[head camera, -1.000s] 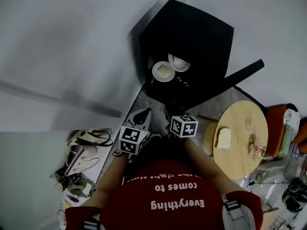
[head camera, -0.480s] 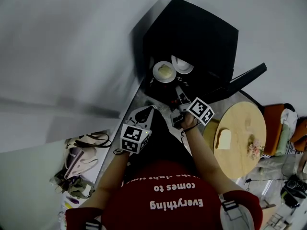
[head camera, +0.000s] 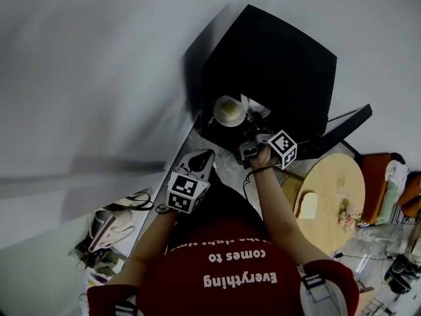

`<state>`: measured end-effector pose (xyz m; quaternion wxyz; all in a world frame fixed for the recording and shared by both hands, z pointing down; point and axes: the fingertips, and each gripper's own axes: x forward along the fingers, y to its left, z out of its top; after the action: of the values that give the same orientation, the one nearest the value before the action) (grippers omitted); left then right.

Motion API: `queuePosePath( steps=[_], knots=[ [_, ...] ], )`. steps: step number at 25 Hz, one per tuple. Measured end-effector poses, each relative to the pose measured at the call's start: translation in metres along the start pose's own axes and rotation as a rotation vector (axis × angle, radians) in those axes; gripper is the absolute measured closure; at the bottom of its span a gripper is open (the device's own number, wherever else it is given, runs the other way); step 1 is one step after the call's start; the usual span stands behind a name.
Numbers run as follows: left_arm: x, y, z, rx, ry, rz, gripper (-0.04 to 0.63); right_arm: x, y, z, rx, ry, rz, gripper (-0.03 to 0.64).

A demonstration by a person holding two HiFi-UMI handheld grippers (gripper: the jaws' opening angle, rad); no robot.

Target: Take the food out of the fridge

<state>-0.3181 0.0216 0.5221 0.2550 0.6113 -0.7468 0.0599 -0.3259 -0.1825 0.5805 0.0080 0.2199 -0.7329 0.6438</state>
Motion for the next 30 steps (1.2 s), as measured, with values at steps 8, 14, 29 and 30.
queuePosePath(
  steps=[8,14,29,30],
  knots=[
    [0.017,-0.003,0.015,0.043,-0.005,-0.036,0.595,0.010,0.005,0.001,0.084,0.009,0.064,0.536],
    [0.021,-0.008,0.023,0.055,-0.009,-0.048,0.595,0.003,-0.003,0.002,0.154,0.016,0.113,0.575],
    [-0.002,-0.008,0.017,0.052,-0.028,0.002,0.595,-0.067,-0.018,-0.070,0.210,0.272,0.137,0.577],
    [-0.004,-0.009,0.016,0.053,-0.029,0.005,0.595,-0.074,-0.020,-0.075,0.206,0.289,0.138,0.577]
  ],
)
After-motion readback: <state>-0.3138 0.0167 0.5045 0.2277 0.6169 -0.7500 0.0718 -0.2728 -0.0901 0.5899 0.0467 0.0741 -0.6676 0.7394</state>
